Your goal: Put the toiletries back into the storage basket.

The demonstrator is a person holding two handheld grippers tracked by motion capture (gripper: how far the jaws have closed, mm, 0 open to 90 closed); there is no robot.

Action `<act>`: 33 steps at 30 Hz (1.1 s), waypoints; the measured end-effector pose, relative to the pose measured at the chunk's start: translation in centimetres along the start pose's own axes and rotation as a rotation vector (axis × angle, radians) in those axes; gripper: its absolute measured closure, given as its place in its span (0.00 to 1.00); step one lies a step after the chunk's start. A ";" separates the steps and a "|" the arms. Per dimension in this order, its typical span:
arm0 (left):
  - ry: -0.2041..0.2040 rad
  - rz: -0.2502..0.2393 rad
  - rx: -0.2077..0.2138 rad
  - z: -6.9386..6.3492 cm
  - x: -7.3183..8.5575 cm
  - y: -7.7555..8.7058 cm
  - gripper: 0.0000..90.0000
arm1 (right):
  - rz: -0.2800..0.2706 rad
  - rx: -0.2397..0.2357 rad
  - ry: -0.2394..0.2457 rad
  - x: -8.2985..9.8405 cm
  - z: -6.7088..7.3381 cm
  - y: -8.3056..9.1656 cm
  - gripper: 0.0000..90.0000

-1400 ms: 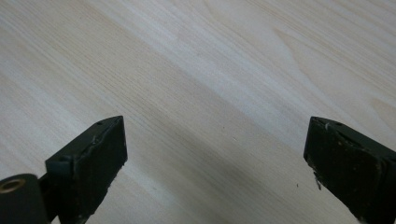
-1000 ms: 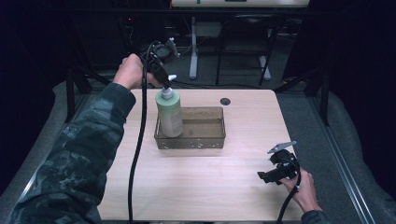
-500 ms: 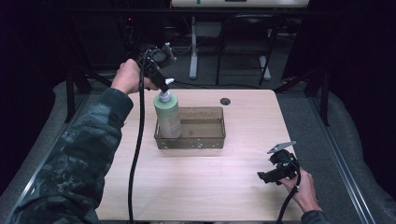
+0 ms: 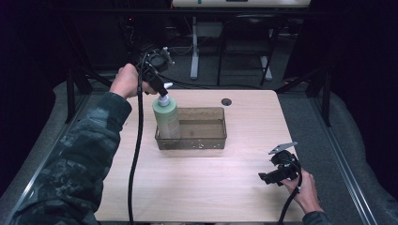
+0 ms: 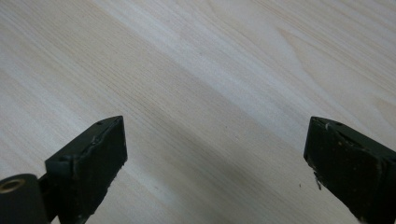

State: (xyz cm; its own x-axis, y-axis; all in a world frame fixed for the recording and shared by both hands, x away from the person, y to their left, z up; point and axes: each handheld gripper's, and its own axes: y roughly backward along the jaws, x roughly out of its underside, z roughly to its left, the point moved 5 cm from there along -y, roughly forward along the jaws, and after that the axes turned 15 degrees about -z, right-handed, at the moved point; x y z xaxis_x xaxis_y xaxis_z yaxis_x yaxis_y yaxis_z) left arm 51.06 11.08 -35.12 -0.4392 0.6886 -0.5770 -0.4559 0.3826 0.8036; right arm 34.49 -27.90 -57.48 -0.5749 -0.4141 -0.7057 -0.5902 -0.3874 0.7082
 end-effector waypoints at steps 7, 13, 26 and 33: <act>0.002 0.006 0.010 -0.1 0.6 -0.3 0.70 | -0.003 -0.005 -0.010 -0.1 0.1 0.0 0.06; -0.004 0.014 0.016 -0.2 0.8 -0.3 0.70 | -0.003 -0.002 -0.005 0.0 0.1 0.0 0.06; -0.002 0.024 0.041 -0.4 1.5 -0.6 0.70 | -0.007 -0.002 -0.002 -0.1 0.1 0.0 0.06; 0.010 -0.010 0.033 -0.6 1.5 -0.8 0.70 | -0.007 0.001 0.000 -0.1 0.2 0.0 0.06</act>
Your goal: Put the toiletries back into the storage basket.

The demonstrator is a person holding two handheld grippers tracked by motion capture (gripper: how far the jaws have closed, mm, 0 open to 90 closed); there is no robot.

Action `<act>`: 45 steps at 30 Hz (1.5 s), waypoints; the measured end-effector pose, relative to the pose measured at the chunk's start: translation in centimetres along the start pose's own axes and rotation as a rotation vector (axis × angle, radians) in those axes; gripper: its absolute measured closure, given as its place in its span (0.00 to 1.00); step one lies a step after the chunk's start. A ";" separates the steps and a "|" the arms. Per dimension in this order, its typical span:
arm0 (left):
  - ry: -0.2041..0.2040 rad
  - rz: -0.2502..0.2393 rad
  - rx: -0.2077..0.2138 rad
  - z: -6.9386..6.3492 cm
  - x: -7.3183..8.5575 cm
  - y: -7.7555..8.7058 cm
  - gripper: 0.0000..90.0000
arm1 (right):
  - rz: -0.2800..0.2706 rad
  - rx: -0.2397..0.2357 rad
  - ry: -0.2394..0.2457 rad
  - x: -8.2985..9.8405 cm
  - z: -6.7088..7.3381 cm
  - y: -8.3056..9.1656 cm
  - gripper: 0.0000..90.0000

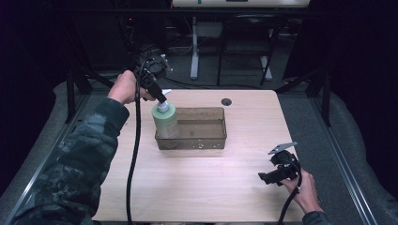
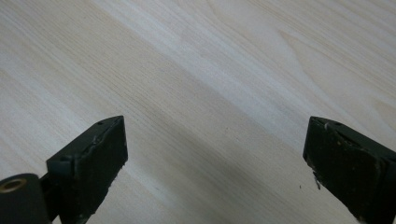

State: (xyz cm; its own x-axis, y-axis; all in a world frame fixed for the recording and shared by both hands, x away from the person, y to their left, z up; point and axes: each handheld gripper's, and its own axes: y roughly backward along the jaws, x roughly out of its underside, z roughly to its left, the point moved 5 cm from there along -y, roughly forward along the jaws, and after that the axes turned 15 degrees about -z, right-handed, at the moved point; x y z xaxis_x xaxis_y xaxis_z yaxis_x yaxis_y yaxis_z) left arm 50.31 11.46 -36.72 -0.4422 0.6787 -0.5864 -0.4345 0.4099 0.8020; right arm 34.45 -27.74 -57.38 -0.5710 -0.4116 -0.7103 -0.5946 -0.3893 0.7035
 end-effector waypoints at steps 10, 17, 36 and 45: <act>0.039 -0.062 0.017 0.1 0.3 -0.1 0.68 | 0.004 -0.004 0.004 -0.1 0.0 -0.2 0.06; 0.083 -0.105 0.032 0.3 0.5 -0.3 0.52 | 0.000 -0.003 0.007 -0.1 0.2 -0.1 0.06; 0.087 -0.163 -0.058 -0.6 1.2 1.2 0.02 | 0.001 0.000 0.008 -0.1 0.3 0.2 0.07; 0.098 -0.204 -0.051 -1.0 3.6 2.3 0.00 | 0.001 0.002 0.001 -0.1 0.3 0.2 0.07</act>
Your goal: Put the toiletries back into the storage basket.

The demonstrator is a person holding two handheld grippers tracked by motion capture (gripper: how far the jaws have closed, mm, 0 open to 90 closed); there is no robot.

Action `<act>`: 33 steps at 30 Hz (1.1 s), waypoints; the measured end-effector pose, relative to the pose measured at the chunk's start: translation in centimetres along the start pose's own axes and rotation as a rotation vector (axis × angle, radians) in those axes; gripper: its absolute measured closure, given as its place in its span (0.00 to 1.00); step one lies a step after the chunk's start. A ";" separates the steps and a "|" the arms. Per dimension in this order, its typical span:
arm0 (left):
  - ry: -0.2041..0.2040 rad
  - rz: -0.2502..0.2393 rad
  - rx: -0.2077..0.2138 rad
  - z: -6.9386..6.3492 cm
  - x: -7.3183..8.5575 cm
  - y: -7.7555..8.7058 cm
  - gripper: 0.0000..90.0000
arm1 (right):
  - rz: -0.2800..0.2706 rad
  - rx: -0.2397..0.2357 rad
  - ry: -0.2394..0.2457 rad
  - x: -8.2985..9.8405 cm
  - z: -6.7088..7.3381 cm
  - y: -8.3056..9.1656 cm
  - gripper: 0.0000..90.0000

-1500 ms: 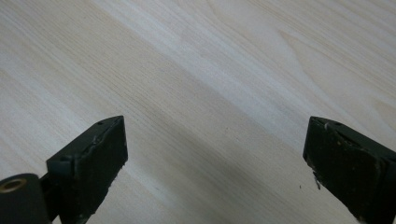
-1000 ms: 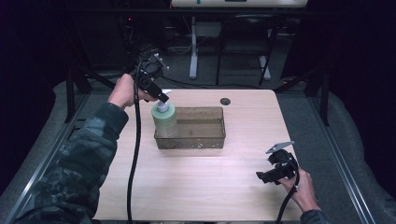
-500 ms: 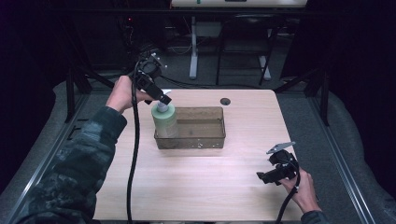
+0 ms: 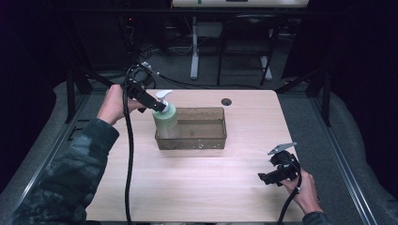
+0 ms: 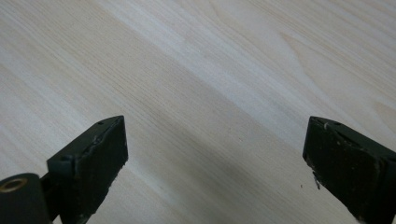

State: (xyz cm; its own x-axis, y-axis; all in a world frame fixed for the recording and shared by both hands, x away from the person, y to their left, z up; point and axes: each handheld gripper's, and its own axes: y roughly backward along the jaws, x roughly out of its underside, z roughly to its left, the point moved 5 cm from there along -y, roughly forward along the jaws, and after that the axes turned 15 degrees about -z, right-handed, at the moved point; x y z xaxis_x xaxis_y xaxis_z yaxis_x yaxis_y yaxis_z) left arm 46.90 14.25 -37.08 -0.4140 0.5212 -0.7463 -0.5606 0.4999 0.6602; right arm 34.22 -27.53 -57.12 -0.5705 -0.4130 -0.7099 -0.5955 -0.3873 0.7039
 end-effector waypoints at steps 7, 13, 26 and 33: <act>0.001 -0.040 -0.004 -0.7 2.1 1.0 0.00 | -0.003 0.001 0.000 0.0 0.0 0.1 0.07; 0.012 -0.062 -0.003 -1.3 3.8 1.6 0.00 | 0.000 0.003 0.000 0.0 0.0 0.1 0.07; 0.074 -0.084 -0.005 -2.1 8.7 1.1 0.00 | 0.000 0.006 0.004 0.0 0.0 0.0 0.07; 0.109 -0.079 -0.005 -2.5 11.8 0.1 0.00 | -0.005 0.003 0.009 -0.1 0.2 0.1 0.07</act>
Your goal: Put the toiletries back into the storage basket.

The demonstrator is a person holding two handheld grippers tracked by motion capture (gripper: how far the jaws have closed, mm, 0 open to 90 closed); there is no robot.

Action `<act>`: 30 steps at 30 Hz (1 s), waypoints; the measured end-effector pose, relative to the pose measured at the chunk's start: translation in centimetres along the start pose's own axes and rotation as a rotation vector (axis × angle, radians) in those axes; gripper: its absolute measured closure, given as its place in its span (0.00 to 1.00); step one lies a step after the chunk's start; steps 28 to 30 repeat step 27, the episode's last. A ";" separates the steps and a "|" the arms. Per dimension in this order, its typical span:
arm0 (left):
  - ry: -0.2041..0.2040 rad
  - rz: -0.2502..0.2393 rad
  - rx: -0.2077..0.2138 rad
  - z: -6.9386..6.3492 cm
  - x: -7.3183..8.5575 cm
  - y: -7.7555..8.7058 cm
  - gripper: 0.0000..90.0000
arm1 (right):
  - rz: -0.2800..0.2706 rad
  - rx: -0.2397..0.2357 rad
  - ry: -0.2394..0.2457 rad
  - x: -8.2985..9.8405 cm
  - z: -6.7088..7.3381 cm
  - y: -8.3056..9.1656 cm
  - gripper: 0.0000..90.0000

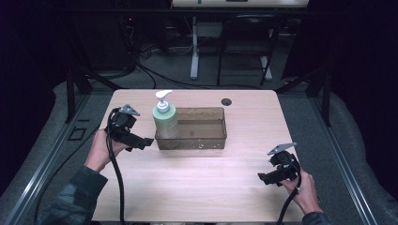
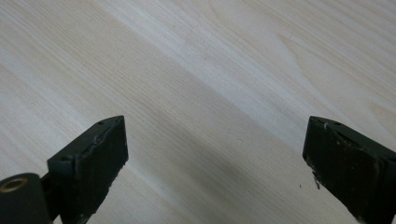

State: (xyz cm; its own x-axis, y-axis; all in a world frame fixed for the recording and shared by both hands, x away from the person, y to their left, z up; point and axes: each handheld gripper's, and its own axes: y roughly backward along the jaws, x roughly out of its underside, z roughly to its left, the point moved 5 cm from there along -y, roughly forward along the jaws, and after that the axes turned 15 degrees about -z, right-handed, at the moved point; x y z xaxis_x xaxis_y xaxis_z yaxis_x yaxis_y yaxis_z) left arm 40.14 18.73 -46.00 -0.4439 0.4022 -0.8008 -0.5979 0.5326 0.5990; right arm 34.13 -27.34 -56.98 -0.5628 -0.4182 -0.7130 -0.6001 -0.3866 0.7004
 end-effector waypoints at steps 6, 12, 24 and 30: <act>0.028 0.014 0.005 0.0 2.6 -0.9 0.00 | -0.001 0.002 0.007 0.0 0.0 -0.1 0.07; 0.048 0.026 0.010 0.0 4.2 -1.6 0.00 | -0.001 0.003 0.005 0.0 0.0 -0.1 0.07; 0.073 0.027 0.019 0.7 5.8 -2.4 0.00 | 0.006 -0.003 0.005 0.1 0.1 -0.2 0.07; 0.081 0.033 0.017 1.1 6.3 -2.6 0.00 | 0.008 -0.004 0.002 0.2 0.1 -0.3 0.07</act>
